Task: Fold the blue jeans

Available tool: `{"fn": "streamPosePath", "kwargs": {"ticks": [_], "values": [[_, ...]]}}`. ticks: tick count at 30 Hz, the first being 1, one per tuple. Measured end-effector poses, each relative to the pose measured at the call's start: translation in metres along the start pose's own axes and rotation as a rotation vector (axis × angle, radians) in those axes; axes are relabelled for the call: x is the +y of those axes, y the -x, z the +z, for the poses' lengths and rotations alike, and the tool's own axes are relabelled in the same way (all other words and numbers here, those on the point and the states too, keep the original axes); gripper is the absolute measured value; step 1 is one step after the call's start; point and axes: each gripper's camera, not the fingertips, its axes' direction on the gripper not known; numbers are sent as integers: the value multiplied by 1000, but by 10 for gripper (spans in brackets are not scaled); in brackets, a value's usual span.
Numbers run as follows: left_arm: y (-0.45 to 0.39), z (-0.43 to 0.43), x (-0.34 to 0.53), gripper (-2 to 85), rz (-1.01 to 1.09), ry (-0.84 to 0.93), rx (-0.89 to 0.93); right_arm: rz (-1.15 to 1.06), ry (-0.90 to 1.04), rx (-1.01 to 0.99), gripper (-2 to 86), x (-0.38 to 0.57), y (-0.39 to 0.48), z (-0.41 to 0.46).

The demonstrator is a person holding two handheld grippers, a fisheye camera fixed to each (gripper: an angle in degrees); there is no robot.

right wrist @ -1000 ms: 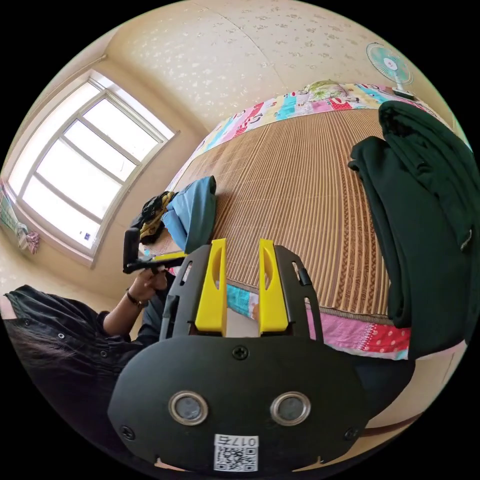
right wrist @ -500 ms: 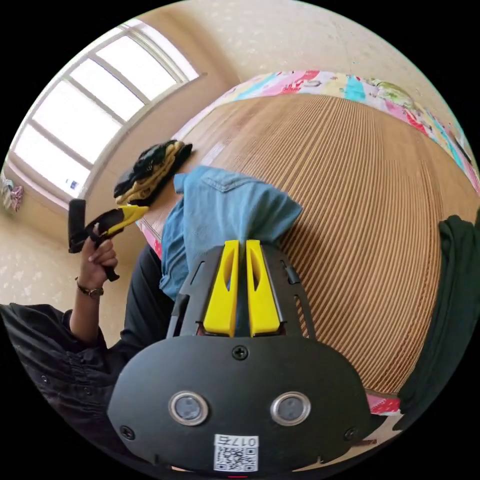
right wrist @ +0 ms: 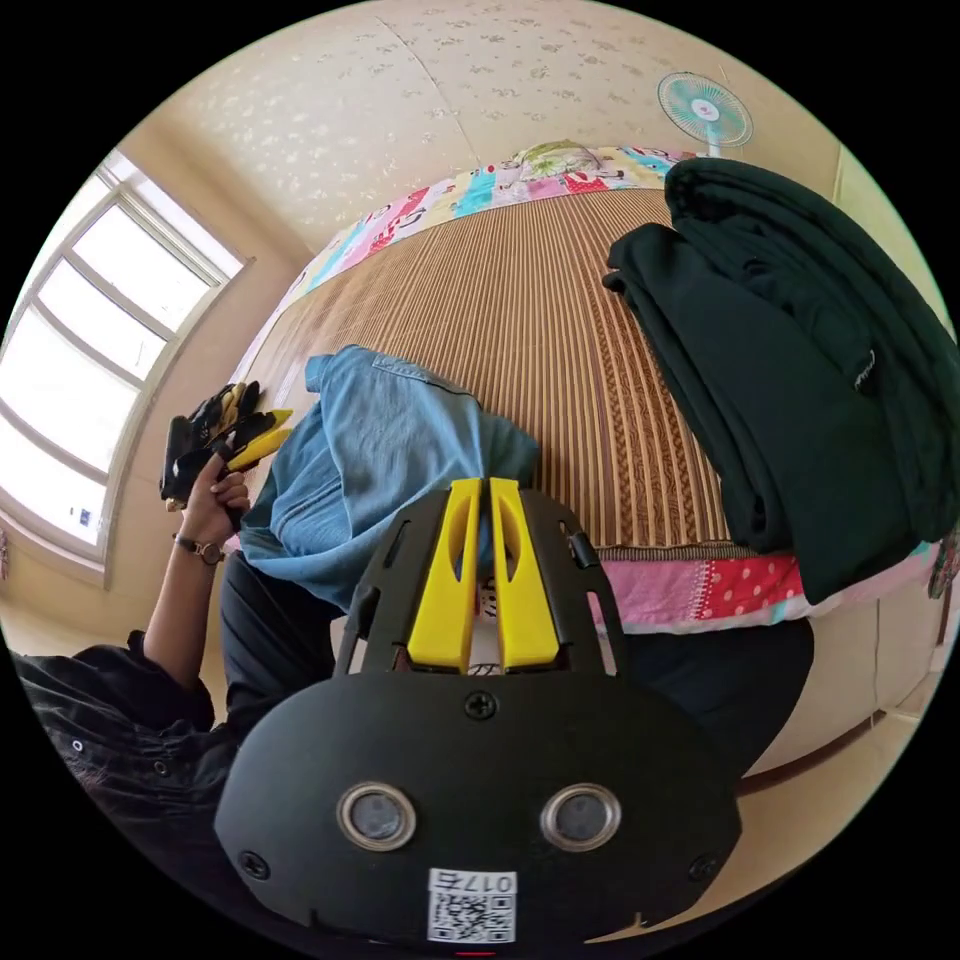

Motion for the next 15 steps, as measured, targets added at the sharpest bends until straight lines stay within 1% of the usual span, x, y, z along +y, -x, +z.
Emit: {"fn": "streamPosePath", "kwargs": {"ticks": [2, 3, 4, 6, 7, 8, 9, 10, 11, 12, 13, 14, 15], "values": [[-23, 20, -18, 99, 64, 25, -101, -27, -19, -29, 16, -6, 0, -7], [-28, 23, -21, 90, 70, 30, -119, -40, -23, -36, 16, -8, 2, -8], [-38, 31, -23, 72, 84, 53, -124, -79, -33, -55, 17, -11, 7, -12], [-54, 40, -23, 59, 143, 113, -87, -172, -57, -83, 22, -15, 19, -18], [-65, 35, -19, 36, 180, 116, -47, -233, -89, -100, 28, -17, 27, -23], [-75, 15, -14, 17, 210, 62, 74, -291, -125, -138, 40, -22, 34, -31], [-82, 3, -12, 9, 235, 39, 157, -327, -142, -169, 46, -26, 38, -36], [-97, -26, -6, -1, 307, -40, 334, -403, -170, -231, 63, -37, 45, -48], [-115, -62, 1, -6, 396, -159, 506, -487, -196, -287, 76, -51, 53, -61], [-126, -79, 2, -6, 437, -195, 539, -533, -211, -308, 82, -58, 57, -68], [-151, -105, 1, -8, 504, -210, 484, -627, -243, -326, 90, -73, 68, -80], [-175, -121, -2, -8, 569, -213, 348, -711, -263, -302, 97, -89, 81, -88], [-185, -126, -5, -8, 591, -212, 264, -740, -265, -275, 99, -98, 88, -89]]}}
